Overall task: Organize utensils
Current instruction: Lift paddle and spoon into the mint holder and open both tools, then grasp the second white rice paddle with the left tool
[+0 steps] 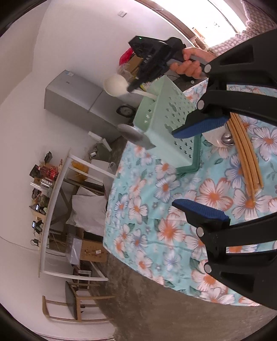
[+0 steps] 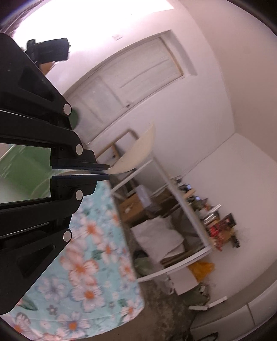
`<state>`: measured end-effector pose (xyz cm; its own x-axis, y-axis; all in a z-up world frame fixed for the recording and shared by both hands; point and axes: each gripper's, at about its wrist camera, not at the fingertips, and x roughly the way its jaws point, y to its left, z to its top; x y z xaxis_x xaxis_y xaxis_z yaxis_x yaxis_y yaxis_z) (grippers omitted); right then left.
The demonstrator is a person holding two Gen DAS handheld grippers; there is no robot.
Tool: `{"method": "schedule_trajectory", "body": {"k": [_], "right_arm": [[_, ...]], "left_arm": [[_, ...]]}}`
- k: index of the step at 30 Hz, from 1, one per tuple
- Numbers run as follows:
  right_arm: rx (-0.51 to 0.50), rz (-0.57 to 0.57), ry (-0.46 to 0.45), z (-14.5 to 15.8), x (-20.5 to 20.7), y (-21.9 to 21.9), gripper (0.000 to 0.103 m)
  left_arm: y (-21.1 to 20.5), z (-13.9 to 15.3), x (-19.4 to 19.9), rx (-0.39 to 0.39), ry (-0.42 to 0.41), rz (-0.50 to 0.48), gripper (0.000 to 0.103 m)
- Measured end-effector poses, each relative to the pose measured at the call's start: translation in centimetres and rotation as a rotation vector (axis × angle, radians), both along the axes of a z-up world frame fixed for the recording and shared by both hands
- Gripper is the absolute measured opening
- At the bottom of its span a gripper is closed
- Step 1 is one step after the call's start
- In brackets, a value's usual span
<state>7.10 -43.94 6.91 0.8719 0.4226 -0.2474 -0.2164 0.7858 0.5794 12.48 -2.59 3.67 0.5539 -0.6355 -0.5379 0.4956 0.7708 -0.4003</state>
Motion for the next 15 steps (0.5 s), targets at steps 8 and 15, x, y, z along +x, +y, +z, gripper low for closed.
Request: {"method": "schedule_trajectory", "body": {"k": [8, 15], "right_arm": [[-0.155, -0.09, -0.026, 2.4, -4.8, 0.2, 0.064], [-0.18, -0.163, -0.068, 4.9, -9.2, -0.1, 0.07]], "left_arm": [[-0.3, -1.1, -0.2, -0.016, 0.036, 0.0, 0.057], [-0.7, -0.9, -1.5, 0.003, 0.028, -0.012, 0.057]]}}
